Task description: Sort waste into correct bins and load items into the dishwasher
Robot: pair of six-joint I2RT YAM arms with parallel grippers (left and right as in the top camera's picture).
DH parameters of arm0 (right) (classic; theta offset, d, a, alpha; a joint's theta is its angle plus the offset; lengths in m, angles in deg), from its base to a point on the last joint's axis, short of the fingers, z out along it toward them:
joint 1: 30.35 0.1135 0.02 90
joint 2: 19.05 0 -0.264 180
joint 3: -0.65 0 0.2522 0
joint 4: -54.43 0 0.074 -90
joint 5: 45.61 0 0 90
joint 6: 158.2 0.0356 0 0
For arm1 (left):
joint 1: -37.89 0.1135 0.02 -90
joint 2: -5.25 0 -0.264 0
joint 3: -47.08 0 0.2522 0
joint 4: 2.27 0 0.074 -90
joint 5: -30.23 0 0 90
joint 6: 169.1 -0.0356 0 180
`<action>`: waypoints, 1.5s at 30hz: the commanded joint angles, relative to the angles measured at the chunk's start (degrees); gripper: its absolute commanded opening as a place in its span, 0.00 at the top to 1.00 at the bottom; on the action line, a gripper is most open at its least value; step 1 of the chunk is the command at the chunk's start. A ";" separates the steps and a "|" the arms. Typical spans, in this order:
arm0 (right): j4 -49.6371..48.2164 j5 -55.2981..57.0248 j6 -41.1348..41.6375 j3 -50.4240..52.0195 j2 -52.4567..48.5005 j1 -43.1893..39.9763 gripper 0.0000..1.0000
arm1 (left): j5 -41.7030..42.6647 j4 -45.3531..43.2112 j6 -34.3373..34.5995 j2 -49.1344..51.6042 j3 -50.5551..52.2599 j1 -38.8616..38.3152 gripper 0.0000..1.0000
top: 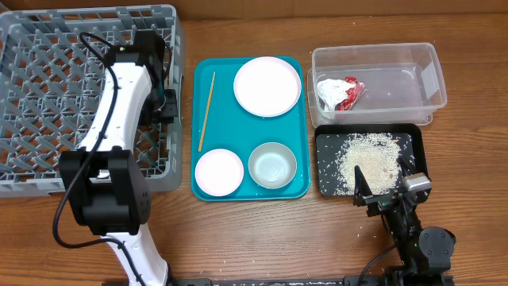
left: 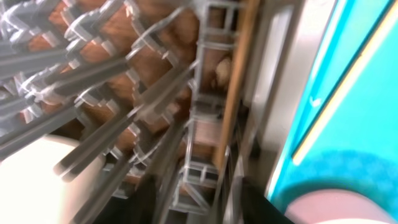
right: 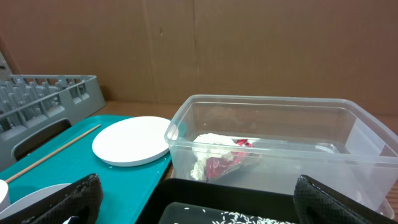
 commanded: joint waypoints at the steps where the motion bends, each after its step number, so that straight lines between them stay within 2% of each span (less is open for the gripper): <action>1: -0.37 0.11 0.20 0.61 0.68 -0.15 0.00 | 8.04 3.17 -0.50 -2.14 -8.55 -1.55 0.45; 6: -0.37 0.11 0.20 0.61 0.68 -0.15 0.00 | 7.04 0.59 -0.74 -2.86 -9.57 -6.82 0.38; 10: -0.37 0.11 0.20 0.61 0.68 -0.15 0.00 | 1.60 -4.87 -0.22 -1.29 -6.67 -11.67 0.36; 13: -0.37 0.11 0.20 0.61 0.68 -0.15 0.00 | 0.70 -9.70 0.00 0.94 -3.78 -13.51 0.41; 17: -0.35 0.11 0.20 0.61 0.68 -0.15 0.00 | -1.03 -12.76 3.72 5.31 -2.69 -13.44 0.44; 25: -0.37 0.11 0.20 0.61 0.68 -0.15 0.00 | 0.00 -16.76 2.80 14.91 -2.69 -12.61 0.56; 30: -0.37 0.11 0.20 0.61 0.68 -0.15 0.00 | 1.03 -16.00 2.58 18.23 -2.67 -12.74 0.72; 31: -0.35 0.11 0.20 0.61 0.68 -0.15 0.00 | 1.03 -15.80 2.58 18.58 -2.67 -12.74 0.81; 32: -0.37 0.11 0.20 0.61 0.68 -0.15 0.00 | 1.05 -15.32 2.60 18.58 -2.67 -12.72 0.96; 35: -0.37 0.11 0.20 0.61 0.68 -0.15 0.00 | 2.51 -13.11 2.73 18.32 -3.63 -12.70 0.96; 40: -0.37 0.11 0.20 0.61 0.68 -0.15 0.00 | 3.17 -4.57 2.82 15.08 -11.21 -12.07 0.96; 45: -0.37 0.11 0.20 0.61 0.68 -0.15 0.00 | 3.87 1.64 4.26 4.48 -18.32 -11.80 0.96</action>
